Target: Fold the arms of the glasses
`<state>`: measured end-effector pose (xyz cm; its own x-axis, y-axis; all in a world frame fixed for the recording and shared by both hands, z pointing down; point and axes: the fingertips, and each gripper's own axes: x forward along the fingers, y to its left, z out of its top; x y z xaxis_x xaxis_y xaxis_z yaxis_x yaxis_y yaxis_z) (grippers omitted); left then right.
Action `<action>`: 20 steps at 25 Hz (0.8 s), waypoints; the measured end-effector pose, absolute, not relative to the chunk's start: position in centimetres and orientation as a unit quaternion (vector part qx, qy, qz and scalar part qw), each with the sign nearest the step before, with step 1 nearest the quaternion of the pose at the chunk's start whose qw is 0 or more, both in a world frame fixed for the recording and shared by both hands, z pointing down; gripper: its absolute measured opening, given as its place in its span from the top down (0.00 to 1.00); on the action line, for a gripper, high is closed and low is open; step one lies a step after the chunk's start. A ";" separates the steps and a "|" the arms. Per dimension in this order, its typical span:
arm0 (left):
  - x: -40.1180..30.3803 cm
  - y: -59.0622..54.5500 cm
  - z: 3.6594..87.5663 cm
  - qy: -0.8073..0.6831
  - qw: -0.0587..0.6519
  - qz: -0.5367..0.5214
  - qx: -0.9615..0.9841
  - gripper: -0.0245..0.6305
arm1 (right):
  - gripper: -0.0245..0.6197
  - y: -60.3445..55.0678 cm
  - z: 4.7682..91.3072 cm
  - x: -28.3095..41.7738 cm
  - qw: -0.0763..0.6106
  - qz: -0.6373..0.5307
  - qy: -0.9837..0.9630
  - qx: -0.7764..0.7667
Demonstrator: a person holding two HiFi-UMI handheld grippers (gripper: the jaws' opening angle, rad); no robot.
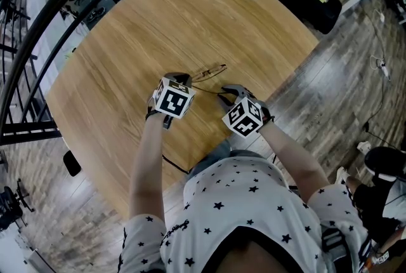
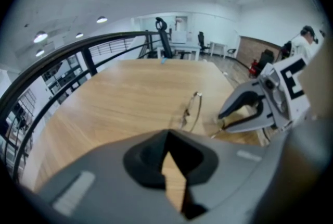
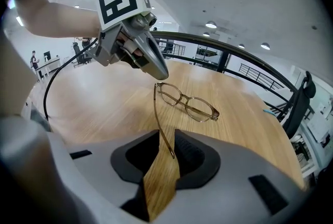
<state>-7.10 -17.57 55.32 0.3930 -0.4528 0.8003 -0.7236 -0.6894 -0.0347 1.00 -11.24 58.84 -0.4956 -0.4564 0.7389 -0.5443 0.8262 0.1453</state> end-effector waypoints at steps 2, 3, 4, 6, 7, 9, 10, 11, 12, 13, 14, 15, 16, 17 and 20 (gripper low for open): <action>-7.0 -17.5 55.5 -0.354 0.157 0.426 0.818 0.95 | 0.84 -11.5 58.8 1.4 0.410 0.053 -0.862 0.294; -7.0 -17.4 55.6 -0.352 0.155 0.429 0.817 0.95 | 0.84 -11.6 58.7 1.5 0.410 0.052 -0.861 0.297; -7.0 -17.4 55.6 -0.352 0.153 0.432 0.816 0.95 | 0.84 -11.7 58.6 1.7 0.410 0.052 -0.860 0.299; -6.9 -17.4 55.7 -0.350 0.148 0.437 0.815 0.95 | 0.85 -11.9 58.5 2.0 0.411 0.051 -0.858 0.303; -6.9 -17.4 55.7 -0.350 0.146 0.439 0.815 0.95 | 0.85 -12.0 58.5 2.2 0.411 0.051 -0.858 0.305; -6.8 -17.3 55.8 -0.348 0.144 0.442 0.814 0.95 | 0.86 -12.2 58.5 2.5 0.411 0.052 -0.857 0.307; -6.7 -17.3 55.8 -0.348 0.144 0.443 0.814 0.95 | 0.86 -12.2 58.4 2.6 0.412 0.051 -0.856 0.309; -6.6 -17.2 55.7 -0.347 0.143 0.444 0.814 0.95 | 0.87 -12.3 58.3 2.7 0.412 0.051 -0.855 0.311; -6.5 -17.2 55.7 -0.346 0.142 0.444 0.814 0.95 | 0.88 -12.4 58.3 2.8 0.411 0.051 -0.854 0.313; -6.4 -17.2 55.6 -0.346 0.141 0.445 0.814 0.95 | 0.88 -12.5 58.2 2.9 0.411 0.050 -0.854 0.316; -6.3 -17.2 55.6 -0.345 0.140 0.445 0.815 0.95 | 0.89 -12.6 58.2 3.0 0.412 0.050 -0.853 0.317; -6.3 -17.2 55.6 -0.344 0.139 0.445 0.815 0.95 | 0.89 -12.7 58.2 3.0 0.412 0.050 -0.852 0.318; -6.2 -17.2 55.6 -0.343 0.138 0.445 0.815 0.95 | 0.89 -12.7 58.3 3.0 0.413 0.050 -0.852 0.317; -6.1 -17.2 55.6 -0.343 0.137 0.445 0.816 0.95 | 0.90 -12.7 58.3 3.0 0.412 0.050 -0.853 0.315; -5.7 -17.2 55.2 -0.347 0.134 0.436 0.820 0.95 | 0.89 -12.2 57.9 2.9 0.407 0.052 -0.861 0.301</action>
